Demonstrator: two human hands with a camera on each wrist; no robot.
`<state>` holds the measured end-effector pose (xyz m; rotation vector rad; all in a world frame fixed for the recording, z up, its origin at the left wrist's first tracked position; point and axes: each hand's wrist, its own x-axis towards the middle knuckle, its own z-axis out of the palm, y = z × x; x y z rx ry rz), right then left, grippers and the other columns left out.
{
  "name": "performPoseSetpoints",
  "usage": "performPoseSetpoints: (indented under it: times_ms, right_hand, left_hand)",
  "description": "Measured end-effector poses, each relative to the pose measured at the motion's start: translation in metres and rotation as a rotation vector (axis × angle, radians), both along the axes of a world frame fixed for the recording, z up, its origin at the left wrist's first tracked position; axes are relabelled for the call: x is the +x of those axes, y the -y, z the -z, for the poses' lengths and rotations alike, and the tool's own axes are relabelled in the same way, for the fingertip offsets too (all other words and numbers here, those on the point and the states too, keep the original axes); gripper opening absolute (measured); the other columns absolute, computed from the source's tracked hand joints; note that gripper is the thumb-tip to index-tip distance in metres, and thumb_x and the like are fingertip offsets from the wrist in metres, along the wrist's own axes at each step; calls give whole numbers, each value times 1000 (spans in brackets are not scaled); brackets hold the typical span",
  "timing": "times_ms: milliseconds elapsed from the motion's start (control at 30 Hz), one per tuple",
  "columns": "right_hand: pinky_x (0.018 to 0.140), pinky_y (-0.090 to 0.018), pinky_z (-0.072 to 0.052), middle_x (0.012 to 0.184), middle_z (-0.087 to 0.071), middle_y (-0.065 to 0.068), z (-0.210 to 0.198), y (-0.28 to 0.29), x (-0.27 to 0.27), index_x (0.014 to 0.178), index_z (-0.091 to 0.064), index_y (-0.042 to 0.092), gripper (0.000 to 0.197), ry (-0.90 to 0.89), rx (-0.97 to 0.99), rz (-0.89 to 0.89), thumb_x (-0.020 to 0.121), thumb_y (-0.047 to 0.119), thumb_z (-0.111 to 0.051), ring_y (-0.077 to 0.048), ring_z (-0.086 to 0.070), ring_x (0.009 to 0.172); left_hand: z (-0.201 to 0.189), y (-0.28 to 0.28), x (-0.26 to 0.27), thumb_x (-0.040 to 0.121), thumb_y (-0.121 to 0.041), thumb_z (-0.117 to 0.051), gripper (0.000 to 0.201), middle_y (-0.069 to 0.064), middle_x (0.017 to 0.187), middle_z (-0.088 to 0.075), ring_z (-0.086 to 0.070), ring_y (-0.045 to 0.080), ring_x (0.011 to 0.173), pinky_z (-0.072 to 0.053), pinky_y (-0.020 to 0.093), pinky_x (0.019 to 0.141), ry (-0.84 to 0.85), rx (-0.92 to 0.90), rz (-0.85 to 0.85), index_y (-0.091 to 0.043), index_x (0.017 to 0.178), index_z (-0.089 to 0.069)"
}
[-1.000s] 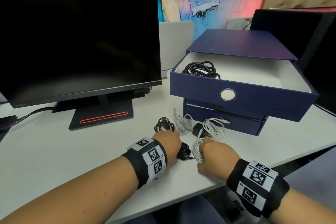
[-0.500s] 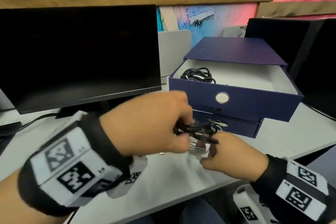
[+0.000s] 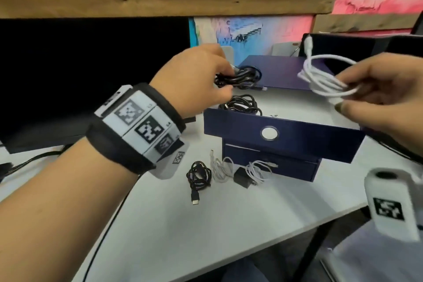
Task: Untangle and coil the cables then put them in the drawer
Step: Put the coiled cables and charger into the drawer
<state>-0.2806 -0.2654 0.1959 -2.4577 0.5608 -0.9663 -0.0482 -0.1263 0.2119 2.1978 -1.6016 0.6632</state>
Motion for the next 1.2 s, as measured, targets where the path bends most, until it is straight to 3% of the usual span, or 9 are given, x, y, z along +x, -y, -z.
performPoseSetpoints:
  times_ms: [133,233,400,500,667,767,900,1033,1200]
  right_hand:
    - [50,-31,-51,67,-67,12,0,34,19,85,-66,37,23,-139,-51,133,67,26,-74,-20,-65,51]
    - [54,-25,-43,63,-65,9,4,43,31,76,-67,33,16,-314,-41,198,70,22,-77,-16,-63,61]
    - [61,-24,-43,67,-66,12,8,47,37,70,-70,31,9,-440,-18,183,75,26,-74,-8,-60,70]
    - [73,-31,-50,76,-71,12,9,43,41,68,-74,29,16,-506,10,171,81,29,-65,-11,-63,79]
    - [66,-32,-45,71,-62,-14,10,38,45,74,-68,6,42,-610,9,224,90,40,-51,-27,-59,72]
    - [74,-35,-45,78,-65,-11,16,34,45,80,-69,9,45,-627,-125,254,93,43,-41,-27,-59,78]
    - [90,-41,-39,93,-59,8,18,30,42,78,-71,37,41,-507,-265,258,86,55,-35,-22,-55,87]
    - [73,-32,-34,85,-58,6,23,27,41,79,-74,28,39,-276,-254,218,88,49,-42,-19,-51,77]
    - [64,-25,-28,80,-57,5,31,-3,41,76,-73,23,29,-18,-314,96,89,39,-53,-12,-47,73]
  left_hand:
    - [4,32,-9,90,-34,-59,33,-9,112,-55,-53,12,97,-43,28,81,13,140,110,-30,122,-64]
    - [7,54,-14,91,-35,-58,31,-8,119,-55,-52,15,108,-42,31,85,98,317,157,-32,122,-64]
    - [12,81,-12,91,-30,-61,27,-8,118,-62,-55,17,109,-44,33,93,37,443,183,-28,117,-68]
    - [13,92,-10,90,-23,-64,27,-5,117,-64,-56,15,108,-42,23,88,-39,482,213,-26,116,-69]
    - [14,104,-9,90,-20,-64,30,-4,120,-63,-56,15,110,-35,18,81,-72,520,209,-25,120,-67]
    - [15,103,-11,92,-21,-61,27,-3,115,-66,-59,15,100,-40,20,81,-145,511,179,-24,118,-68]
    - [19,102,-14,93,-15,-55,29,-2,116,-67,-61,21,103,-45,26,85,-231,570,148,-25,113,-71]
    - [16,90,-7,90,-1,-46,47,-6,132,-57,-50,19,121,-37,32,105,-156,421,142,-34,115,-68]
    - [4,40,9,79,4,-43,36,-10,88,-53,-52,7,83,-36,11,72,-254,-5,102,-24,83,-67]
